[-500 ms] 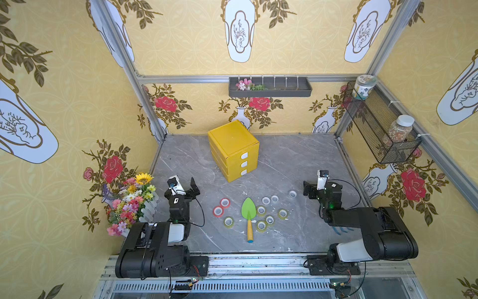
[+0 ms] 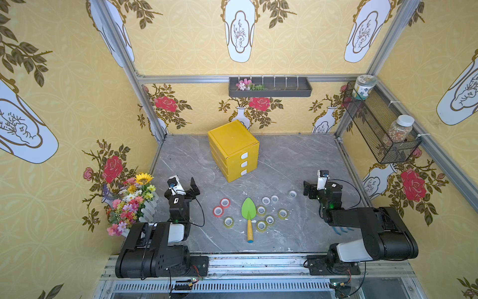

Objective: Place the transparent tape into the drawer according to color
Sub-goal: Open the drawer in the storage box.

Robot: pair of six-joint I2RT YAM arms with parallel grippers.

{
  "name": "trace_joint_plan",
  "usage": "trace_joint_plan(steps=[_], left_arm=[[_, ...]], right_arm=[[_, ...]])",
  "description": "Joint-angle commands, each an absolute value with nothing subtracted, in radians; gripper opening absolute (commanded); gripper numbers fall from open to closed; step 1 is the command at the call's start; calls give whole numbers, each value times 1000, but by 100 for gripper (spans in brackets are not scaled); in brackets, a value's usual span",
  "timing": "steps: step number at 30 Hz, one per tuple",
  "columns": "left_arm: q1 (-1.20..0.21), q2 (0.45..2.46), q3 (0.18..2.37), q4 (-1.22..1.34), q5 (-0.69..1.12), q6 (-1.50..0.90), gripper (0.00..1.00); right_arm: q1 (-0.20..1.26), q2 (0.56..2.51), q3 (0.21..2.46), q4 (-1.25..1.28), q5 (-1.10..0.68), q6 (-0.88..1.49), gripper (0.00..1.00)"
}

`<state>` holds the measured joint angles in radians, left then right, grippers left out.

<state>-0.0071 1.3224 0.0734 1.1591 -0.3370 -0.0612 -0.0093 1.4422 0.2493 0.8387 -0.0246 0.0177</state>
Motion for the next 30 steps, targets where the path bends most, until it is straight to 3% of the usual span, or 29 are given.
trace_joint_plan(steps=[1,30], left_arm=[[-6,1322,70,1192,-334,-64,100],[-1,1324,73,1185,-322,-64,100]], right_arm=[[-7,1439,250,882,-20,9,97],[-8,1439,250,882,-20,9,97]])
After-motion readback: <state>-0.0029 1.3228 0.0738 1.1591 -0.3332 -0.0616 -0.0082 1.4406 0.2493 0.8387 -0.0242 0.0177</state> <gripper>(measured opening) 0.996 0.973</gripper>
